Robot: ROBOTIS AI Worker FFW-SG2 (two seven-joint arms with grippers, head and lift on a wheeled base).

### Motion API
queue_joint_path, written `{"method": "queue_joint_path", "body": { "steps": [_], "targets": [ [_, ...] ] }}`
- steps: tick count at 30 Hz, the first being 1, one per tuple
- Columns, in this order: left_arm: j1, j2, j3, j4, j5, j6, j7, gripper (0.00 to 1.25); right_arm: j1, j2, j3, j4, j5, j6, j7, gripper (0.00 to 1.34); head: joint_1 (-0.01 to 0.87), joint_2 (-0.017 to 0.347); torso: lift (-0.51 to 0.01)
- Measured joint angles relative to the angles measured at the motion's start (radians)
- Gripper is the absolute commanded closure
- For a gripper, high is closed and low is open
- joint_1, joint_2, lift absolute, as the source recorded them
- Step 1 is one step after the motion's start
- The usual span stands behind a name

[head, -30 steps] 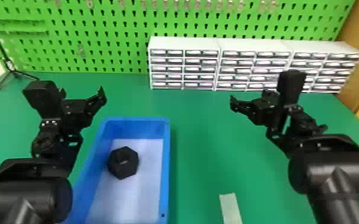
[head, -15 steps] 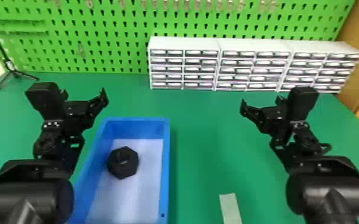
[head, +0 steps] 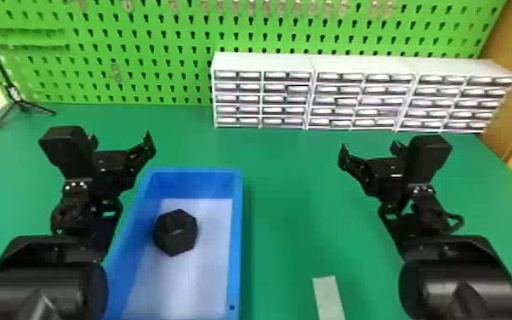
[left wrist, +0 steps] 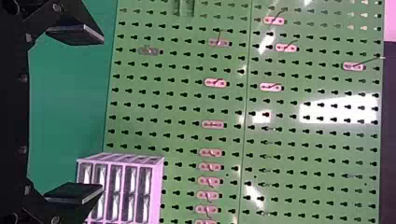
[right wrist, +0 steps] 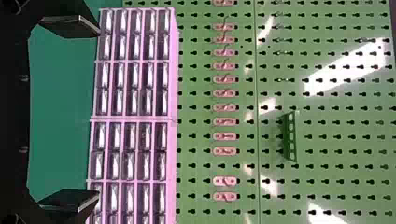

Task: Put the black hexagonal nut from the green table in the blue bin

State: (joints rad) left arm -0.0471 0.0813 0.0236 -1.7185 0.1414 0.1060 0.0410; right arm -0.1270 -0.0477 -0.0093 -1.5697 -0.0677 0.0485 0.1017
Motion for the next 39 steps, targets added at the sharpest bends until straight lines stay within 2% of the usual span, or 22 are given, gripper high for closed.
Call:
{"method": "queue_joint_path", "body": {
  "steps": [18, 39],
  "targets": [
    [0.003, 0.0, -0.018, 0.007, 0.002, -0.006, 0.004, 0.16, 0.018, 0.003, -0.014, 0.011, -0.005, 0.015, -0.004, 0.09, 0.686, 0.028, -0.096],
    [0.006, 0.0, -0.018, 0.007, -0.005, -0.006, 0.003, 0.16, 0.026, -0.006, -0.015, 0.011, -0.018, 0.029, -0.004, 0.09, 0.686, 0.028, -0.096]
  ]
}}
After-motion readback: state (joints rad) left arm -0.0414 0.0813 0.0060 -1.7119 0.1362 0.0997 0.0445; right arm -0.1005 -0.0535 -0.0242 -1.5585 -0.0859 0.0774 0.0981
